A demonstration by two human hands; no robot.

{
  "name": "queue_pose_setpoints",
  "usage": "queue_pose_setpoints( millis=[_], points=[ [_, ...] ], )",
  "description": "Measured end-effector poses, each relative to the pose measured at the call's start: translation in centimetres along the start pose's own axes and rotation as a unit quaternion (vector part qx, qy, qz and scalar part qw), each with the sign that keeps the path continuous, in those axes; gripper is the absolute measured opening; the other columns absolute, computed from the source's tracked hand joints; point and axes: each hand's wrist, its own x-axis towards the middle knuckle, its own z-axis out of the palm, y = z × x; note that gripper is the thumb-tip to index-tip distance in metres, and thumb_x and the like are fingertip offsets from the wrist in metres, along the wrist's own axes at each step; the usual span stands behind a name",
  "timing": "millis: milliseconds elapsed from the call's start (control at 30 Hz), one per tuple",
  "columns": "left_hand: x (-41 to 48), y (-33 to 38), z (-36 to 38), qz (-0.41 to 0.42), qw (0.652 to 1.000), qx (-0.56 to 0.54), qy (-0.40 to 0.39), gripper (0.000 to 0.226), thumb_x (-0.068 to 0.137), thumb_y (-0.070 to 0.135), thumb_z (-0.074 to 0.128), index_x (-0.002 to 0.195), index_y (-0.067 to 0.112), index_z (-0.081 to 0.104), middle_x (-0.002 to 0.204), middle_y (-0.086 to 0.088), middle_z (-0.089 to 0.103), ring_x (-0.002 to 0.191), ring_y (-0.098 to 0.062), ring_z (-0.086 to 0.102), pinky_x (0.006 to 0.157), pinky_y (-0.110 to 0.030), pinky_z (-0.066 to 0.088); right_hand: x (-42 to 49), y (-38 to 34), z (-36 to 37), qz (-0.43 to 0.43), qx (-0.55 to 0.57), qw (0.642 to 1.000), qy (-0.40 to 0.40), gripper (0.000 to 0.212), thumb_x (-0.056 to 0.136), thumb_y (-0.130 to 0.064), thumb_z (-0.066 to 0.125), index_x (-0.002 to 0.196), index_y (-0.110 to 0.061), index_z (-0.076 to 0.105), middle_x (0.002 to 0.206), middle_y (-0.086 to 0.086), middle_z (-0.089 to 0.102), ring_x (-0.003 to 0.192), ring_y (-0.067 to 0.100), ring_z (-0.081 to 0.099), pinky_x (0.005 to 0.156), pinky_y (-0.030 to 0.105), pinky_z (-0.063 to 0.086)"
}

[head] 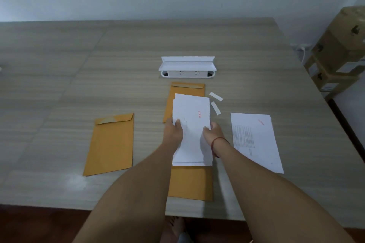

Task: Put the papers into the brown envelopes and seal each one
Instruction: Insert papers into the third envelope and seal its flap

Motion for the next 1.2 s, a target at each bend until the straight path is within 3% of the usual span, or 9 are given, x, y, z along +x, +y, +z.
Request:
queue_pose_setpoints(
  millis=[67, 233, 333, 400, 533, 733, 967, 1100, 1200],
  points=[
    [0.6, -0.4, -0.3, 0.009, 1.000, -0.001, 0.006, 0.037, 0.103, 0.027, 0.035, 0.129, 0.003, 0.040, 0.116, -0.007, 0.050, 0.106, -0.025, 0.050, 0.087, -0.031, 0.038, 0.4, -0.1, 0.2, 0.007, -0.018, 0.999, -0.026, 0.035, 0.096, -0.009, 0.044, 0.130, -0.004, 0.052, 0.109, 0.006, 0.059, 0.096, 0.021, 0.053, 0.080, 0.029, 0.042],
    [1.5, -0.8, -0.5, 0.025, 1.000, 0.016, -0.002, 0.026, 0.103, 0.027, 0.034, 0.117, 0.007, 0.042, 0.108, -0.006, 0.050, 0.093, -0.021, 0.047, 0.080, -0.032, 0.038, 1.4, -0.6, -0.2, 0.013, -0.073, 0.996, -0.043, 0.026, 0.093, -0.009, 0.053, 0.119, -0.004, 0.058, 0.102, 0.007, 0.060, 0.091, 0.022, 0.055, 0.078, 0.028, 0.043],
    [2.3, -0.5, -0.5, 0.036, 0.998, 0.059, -0.013, 0.033, 0.103, 0.026, 0.032, 0.129, 0.008, 0.042, 0.119, -0.010, 0.054, 0.096, -0.023, 0.053, 0.078, -0.033, 0.042, 3.1, -1.2, -0.6, -0.007, -0.048, 0.999, 0.019, 0.020, 0.091, -0.007, 0.052, 0.109, -0.003, 0.059, 0.100, 0.009, 0.062, 0.093, 0.026, 0.059, 0.076, 0.028, 0.042],
    [3.1, -0.9, -0.8, 0.050, 0.991, 0.123, -0.034, 0.033, 0.101, 0.021, 0.035, 0.131, 0.010, 0.044, 0.121, -0.014, 0.057, 0.104, -0.031, 0.057, 0.082, -0.039, 0.048, 4.3, -1.9, -1.3, -0.019, -0.003, 0.996, 0.085, 0.027, 0.090, -0.005, 0.049, 0.115, -0.001, 0.059, 0.106, 0.012, 0.065, 0.095, 0.027, 0.061, 0.075, 0.026, 0.042],
    [3.9, -2.4, -1.4, 0.115, 0.940, 0.307, -0.100, 0.025, 0.085, 0.017, 0.057, 0.110, 0.014, 0.056, 0.119, -0.006, 0.055, 0.115, -0.026, 0.051, 0.093, -0.040, 0.047, 5.8, -3.5, -2.7, -0.024, 0.046, 0.985, 0.164, 0.031, 0.096, -0.007, 0.045, 0.125, -0.005, 0.054, 0.121, 0.012, 0.062, 0.101, 0.027, 0.060, 0.079, 0.026, 0.042],
    [4.1, -2.3, -0.7, 0.171, 0.875, 0.419, -0.173, 0.080, 0.060, 0.048, 0.084, 0.128, 0.023, 0.051, 0.138, 0.001, 0.038, 0.129, -0.019, 0.038, 0.104, -0.037, 0.039, 7.0, -3.7, -1.8, -0.019, 0.081, 0.980, 0.180, 0.031, 0.096, -0.008, 0.046, 0.126, -0.005, 0.052, 0.124, 0.012, 0.061, 0.110, 0.029, 0.060, 0.081, 0.027, 0.043],
    [4.9, -1.8, -0.2, 0.167, 0.859, 0.448, -0.182, 0.080, 0.054, 0.046, 0.088, 0.121, 0.023, 0.051, 0.127, 0.000, 0.039, 0.122, -0.021, 0.036, 0.104, -0.037, 0.036, 7.5, -3.1, -1.0, -0.016, 0.104, 0.980, 0.167, 0.027, 0.096, -0.008, 0.049, 0.122, -0.003, 0.053, 0.111, 0.008, 0.060, 0.096, 0.021, 0.056, 0.082, 0.028, 0.044],
    [5.2, -1.3, 0.1, 0.159, 0.854, 0.453, -0.197, 0.073, 0.051, 0.041, 0.090, 0.109, 0.022, 0.051, 0.120, 0.001, 0.042, 0.116, -0.020, 0.038, 0.098, -0.035, 0.037, 7.6, -2.9, -0.7, -0.016, 0.093, 0.983, 0.157, 0.020, 0.096, -0.009, 0.048, 0.115, -0.007, 0.055, 0.105, 0.005, 0.058, 0.091, 0.019, 0.053, 0.066, 0.022, 0.042],
    [5.3, -1.1, 0.3, 0.153, 0.862, 0.437, -0.208, 0.070, 0.051, 0.035, 0.092, 0.105, 0.020, 0.049, 0.112, 0.002, 0.051, 0.110, -0.019, 0.044, 0.091, -0.034, 0.042, 7.6, -3.0, -0.6, -0.017, 0.099, 0.983, 0.155, 0.026, 0.096, -0.009, 0.048, 0.120, -0.004, 0.055, 0.114, 0.009, 0.062, 0.091, 0.018, 0.054, 0.073, 0.025, 0.042]
  ],
)
